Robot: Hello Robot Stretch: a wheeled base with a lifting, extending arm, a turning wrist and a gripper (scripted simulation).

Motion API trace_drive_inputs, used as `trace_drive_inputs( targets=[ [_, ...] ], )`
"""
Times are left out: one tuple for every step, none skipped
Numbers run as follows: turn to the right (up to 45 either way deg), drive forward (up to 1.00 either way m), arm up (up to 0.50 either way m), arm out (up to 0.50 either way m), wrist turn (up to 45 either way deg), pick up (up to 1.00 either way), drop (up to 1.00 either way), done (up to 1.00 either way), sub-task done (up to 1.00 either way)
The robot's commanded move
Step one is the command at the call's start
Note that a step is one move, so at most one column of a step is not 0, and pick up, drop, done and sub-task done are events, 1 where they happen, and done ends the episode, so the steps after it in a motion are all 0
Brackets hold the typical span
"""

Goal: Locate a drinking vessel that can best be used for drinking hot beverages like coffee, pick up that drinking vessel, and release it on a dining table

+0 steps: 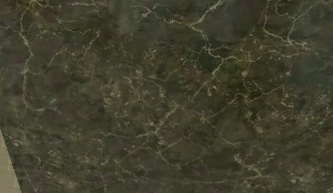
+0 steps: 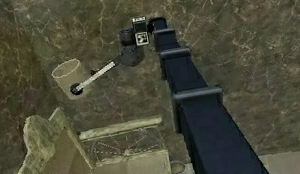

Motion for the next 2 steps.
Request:
trace_drive_inputs(
  targets=[
    [0.0,0.00,0.00,0.00,-45.0,0.00,0.00,0.00,0.00],
    [0.0,0.00,0.00,0.00,-21.0,0.00,0.00,0.00,0.00]
  ],
)
